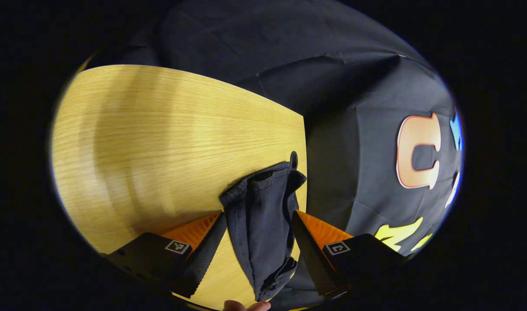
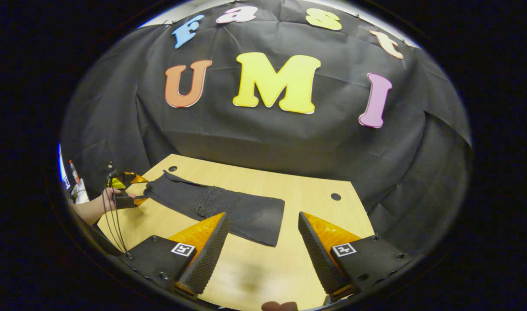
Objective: Grasp the waist and the cuffs of the jeans and fold them to make the two legs overlap; first hold the waist and fold one-third of the jeans toward the cuffs, then hold the cuffs and fold the remaining one-third in the same direction to finish folding.
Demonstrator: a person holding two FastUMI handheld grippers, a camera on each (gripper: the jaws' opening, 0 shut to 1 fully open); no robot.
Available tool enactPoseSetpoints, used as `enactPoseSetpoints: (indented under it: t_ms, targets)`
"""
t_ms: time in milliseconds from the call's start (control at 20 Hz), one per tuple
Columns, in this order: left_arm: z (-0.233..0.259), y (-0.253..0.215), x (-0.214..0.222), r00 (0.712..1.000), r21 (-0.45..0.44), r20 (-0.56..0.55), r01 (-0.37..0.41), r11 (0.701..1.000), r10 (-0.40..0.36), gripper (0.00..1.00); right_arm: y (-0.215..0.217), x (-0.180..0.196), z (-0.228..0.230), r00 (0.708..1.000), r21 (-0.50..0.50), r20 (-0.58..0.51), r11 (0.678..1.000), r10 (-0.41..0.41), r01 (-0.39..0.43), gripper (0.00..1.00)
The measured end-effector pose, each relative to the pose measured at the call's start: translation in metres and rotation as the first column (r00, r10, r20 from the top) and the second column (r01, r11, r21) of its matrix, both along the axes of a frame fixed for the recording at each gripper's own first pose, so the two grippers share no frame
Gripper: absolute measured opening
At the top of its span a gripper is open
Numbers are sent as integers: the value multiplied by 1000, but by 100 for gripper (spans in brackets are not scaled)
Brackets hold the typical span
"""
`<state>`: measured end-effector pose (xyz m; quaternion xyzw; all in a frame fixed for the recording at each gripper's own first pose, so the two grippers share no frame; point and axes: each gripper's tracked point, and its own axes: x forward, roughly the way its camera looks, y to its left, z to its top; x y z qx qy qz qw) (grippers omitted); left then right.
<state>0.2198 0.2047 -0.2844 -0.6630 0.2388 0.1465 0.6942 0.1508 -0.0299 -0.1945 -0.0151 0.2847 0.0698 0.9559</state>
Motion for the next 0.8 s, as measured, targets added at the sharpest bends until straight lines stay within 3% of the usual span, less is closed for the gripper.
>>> enactPoseSetpoints:
  t_ms: [150, 300, 450, 500, 600, 650, 800]
  targets:
    - [1, -3, 14, 1000, 17, 20, 5, 1000, -5, 98, -8, -1, 0, 1000, 15, -7, 1000, -25, 25, 99]
    - [-4, 0, 25, 998, -7, 39, -46, 999, 47, 96, -10, -1, 2, 999, 26, -15, 999, -42, 43, 99]
    - [-17, 0, 27, 997, -33, 16, -73, 997, 73, 69, -11, -3, 1, 999, 15, -13, 999, -42, 42, 99]
    - [-20, -1, 27, 997, -28, 11, -72, 997, 72, 51, -11, -4, 1, 999, 6, -9, 999, -43, 43, 99]
    - [-22, -1, 26, 997, -20, 5, -71, 997, 72, 31, -11, -6, 3, 999, 0, -5, 999, -43, 43, 99]
    - [-17, -2, 26, 997, -14, 14, -72, 997, 73, 24, -12, -6, 2, 999, -1, -2, 999, -47, 47, 99]
    - [21, -15, 30, 995, 36, 88, -41, 998, 38, 16, -14, -7, 3, 998, 6, 2, 998, -63, 63, 99]
